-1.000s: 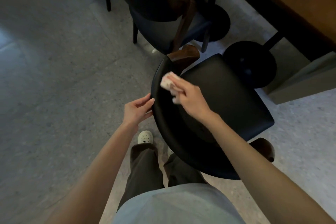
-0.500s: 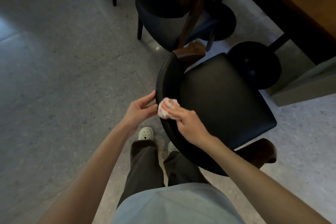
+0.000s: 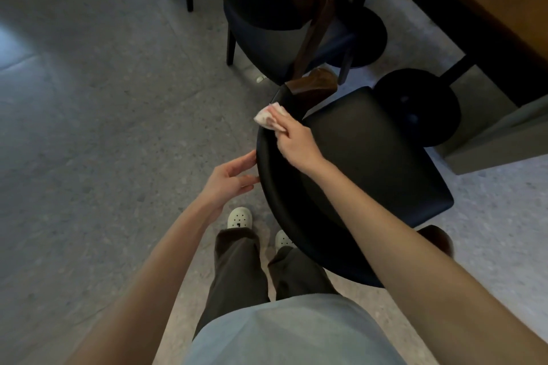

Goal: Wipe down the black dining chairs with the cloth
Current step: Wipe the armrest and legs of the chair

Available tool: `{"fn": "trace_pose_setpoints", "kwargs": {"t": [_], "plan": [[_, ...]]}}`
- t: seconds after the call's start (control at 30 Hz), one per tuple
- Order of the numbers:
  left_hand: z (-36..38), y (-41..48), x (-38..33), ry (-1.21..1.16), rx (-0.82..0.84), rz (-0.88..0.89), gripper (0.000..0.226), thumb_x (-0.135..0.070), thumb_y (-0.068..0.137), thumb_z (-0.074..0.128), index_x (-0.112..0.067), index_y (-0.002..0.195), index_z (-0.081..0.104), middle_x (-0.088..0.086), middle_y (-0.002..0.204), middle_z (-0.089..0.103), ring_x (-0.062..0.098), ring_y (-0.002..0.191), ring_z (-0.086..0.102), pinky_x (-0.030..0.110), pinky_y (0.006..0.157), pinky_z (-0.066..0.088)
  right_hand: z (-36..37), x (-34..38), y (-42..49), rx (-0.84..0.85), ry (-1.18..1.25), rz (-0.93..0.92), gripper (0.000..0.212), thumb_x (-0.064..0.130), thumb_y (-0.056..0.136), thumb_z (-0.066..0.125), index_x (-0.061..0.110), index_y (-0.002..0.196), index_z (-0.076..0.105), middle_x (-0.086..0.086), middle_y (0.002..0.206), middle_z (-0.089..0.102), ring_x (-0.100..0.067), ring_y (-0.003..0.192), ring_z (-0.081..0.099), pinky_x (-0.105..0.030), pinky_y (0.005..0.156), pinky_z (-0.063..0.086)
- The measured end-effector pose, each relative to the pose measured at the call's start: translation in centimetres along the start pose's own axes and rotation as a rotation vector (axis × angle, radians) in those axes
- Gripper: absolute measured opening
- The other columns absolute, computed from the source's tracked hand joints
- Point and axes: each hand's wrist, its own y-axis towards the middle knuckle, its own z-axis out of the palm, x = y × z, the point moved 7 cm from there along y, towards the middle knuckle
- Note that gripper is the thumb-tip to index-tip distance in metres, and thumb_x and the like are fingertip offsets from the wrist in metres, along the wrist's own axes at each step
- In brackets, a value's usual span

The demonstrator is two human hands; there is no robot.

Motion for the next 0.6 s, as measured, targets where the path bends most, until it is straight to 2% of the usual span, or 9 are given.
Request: {"fn": "trace_pose_setpoints", "kwargs": {"t": [0.03, 0.1, 0.2, 0.3, 0.4, 0.5, 0.53, 0.6], "plan": [[0.0, -0.1, 0.0, -0.004, -0.001, -0.007, 0.057, 0.003, 0.091, 0.056, -0.03, 0.137, 0.049, -0.014, 0.135, 0.053, 0.005, 0.102, 0.067, 0.028, 0.091, 0.051, 0.8, 0.1, 0.5, -0.002, -0.048, 0.005, 0.061, -0.005, 0.093, 0.039, 0.022, 0.148, 0.039, -0.002, 0.16, 0.022, -0.02, 0.148, 0.017, -0.032, 0.121, 0.014], [-0.1, -0.2, 0.0, -0.005, 0.001, -0.016, 0.057, 0.003, 0.091, 0.057, -0.028, 0.138, 0.049, -0.013, 0.132, 0.055, 0.006, 0.101, 0.067, 0.027, 0.089, 0.052, 1.9, -0.1, 0.0, 0.027, -0.154, -0.018, 0.064, -0.007, 0.091, 0.039, 0.024, 0.148, 0.039, 0.0, 0.161, 0.017, -0.021, 0.149, 0.012, -0.034, 0.121, 0.014], [-0.2, -0.2, 0.2, 0.007, -0.017, -0.014, 0.056, 0.001, 0.09, 0.059, -0.025, 0.139, 0.049, -0.008, 0.136, 0.055, 0.007, 0.102, 0.067, 0.027, 0.089, 0.052, 2.4, -1.2, -4.1, 0.132, -0.139, -0.118, 0.062, -0.005, 0.092, 0.044, 0.024, 0.147, 0.04, 0.005, 0.158, 0.026, -0.009, 0.147, 0.017, -0.037, 0.121, 0.017], [-0.1, -0.4, 0.1, 0.032, -0.004, -0.018, 0.059, 0.002, 0.09, 0.058, -0.027, 0.14, 0.048, -0.006, 0.141, 0.051, 0.006, 0.103, 0.066, 0.029, 0.091, 0.052, 2.1, -2.9, -10.4, 0.242, -0.099, -0.148, 0.063, -0.006, 0.092, 0.047, 0.028, 0.144, 0.038, 0.012, 0.152, 0.032, 0.0, 0.143, 0.022, -0.031, 0.121, 0.018], [0.0, -0.6, -0.2, 0.048, 0.006, -0.025, 0.06, 0.004, 0.09, 0.056, -0.027, 0.141, 0.046, -0.005, 0.143, 0.048, 0.006, 0.102, 0.067, 0.028, 0.09, 0.052, 0.7, -5.0, -15.2, 0.338, -0.133, -0.149, 0.057, -0.005, 0.09, 0.052, 0.027, 0.138, 0.048, 0.012, 0.146, 0.044, 0.004, 0.138, 0.033, -0.026, 0.117, 0.027], [0.0, -0.8, -0.5, 0.063, 0.006, -0.03, 0.06, 0.005, 0.091, 0.055, -0.026, 0.142, 0.045, -0.004, 0.144, 0.048, 0.006, 0.101, 0.067, 0.026, 0.086, 0.053, -1.3, -6.5, -16.1, 0.434, -0.217, -0.073, 0.043, 0.008, 0.089, 0.059, 0.029, 0.126, 0.062, 0.011, 0.13, 0.061, 0.0, 0.12, 0.055, -0.031, 0.103, 0.047], [0.0, -0.8, -0.6, 0.068, 0.003, -0.031, 0.059, 0.004, 0.091, 0.054, -0.026, 0.142, 0.045, -0.004, 0.145, 0.047, 0.005, 0.101, 0.067, 0.025, 0.085, 0.053, -1.9, -6.4, -15.6, 0.427, -0.209, -0.041, 0.039, 0.011, 0.089, 0.061, 0.031, 0.122, 0.064, 0.009, 0.123, 0.066, -0.001, 0.11, 0.062, -0.033, 0.096, 0.052], [0.1, -1.0, -0.6, 0.076, -0.006, -0.026, 0.058, 0.002, 0.092, 0.054, -0.026, 0.143, 0.044, -0.005, 0.145, 0.047, 0.004, 0.102, 0.066, 0.025, 0.086, 0.052, -3.2, -4.9, -13.5, 0.278, -0.104, -0.008, 0.037, 0.014, 0.089, 0.064, 0.033, 0.121, 0.065, 0.007, 0.112, 0.071, -0.002, 0.096, 0.067, -0.034, 0.087, 0.056]]}}
